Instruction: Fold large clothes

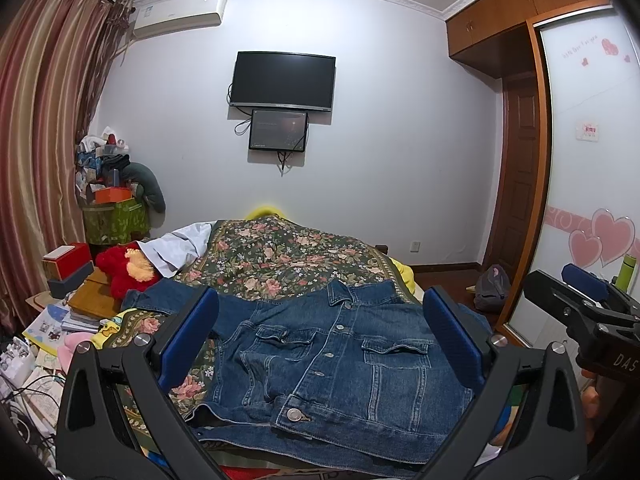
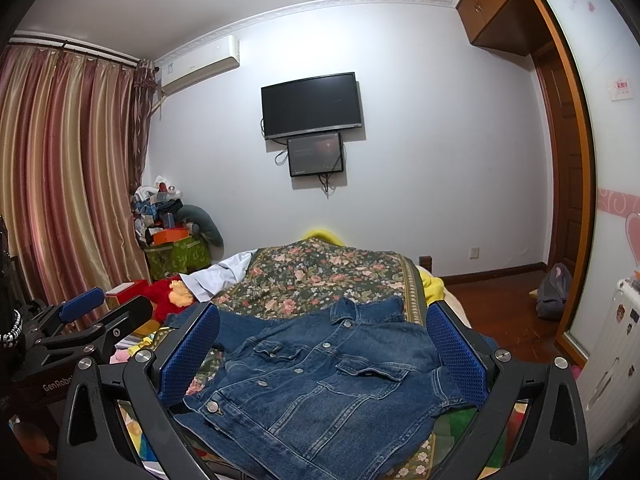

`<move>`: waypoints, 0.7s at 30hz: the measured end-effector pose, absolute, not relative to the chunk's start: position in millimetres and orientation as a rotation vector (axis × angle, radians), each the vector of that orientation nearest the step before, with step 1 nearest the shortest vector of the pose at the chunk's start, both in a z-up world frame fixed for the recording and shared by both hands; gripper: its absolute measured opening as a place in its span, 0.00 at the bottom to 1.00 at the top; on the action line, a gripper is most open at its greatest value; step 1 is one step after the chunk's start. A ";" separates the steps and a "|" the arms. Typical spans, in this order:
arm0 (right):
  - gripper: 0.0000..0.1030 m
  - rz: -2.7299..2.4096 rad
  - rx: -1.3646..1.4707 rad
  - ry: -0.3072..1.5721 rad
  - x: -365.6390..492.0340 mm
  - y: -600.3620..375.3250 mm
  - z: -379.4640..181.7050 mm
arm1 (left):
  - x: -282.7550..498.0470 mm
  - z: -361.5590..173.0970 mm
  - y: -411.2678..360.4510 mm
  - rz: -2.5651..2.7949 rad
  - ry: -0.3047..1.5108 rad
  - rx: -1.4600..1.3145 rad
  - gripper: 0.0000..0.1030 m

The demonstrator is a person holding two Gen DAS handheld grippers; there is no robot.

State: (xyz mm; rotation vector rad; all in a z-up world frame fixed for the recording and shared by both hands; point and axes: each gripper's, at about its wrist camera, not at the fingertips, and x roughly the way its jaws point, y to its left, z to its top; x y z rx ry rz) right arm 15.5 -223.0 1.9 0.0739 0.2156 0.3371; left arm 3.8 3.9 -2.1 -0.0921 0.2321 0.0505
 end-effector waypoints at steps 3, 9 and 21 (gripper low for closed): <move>1.00 0.335 0.071 0.218 17.2 -223.5 0.9 | 4.6 -2.4 7.1 0.054 0.231 -0.094 1.00; 1.00 0.334 0.051 0.222 30.3 -213.7 -0.4 | 15.5 -2.5 19.2 0.067 0.229 -0.079 1.00; 1.00 0.364 -0.003 0.288 121.2 -155.0 -4.4 | 94.3 -14.2 99.0 0.161 0.317 -0.101 1.00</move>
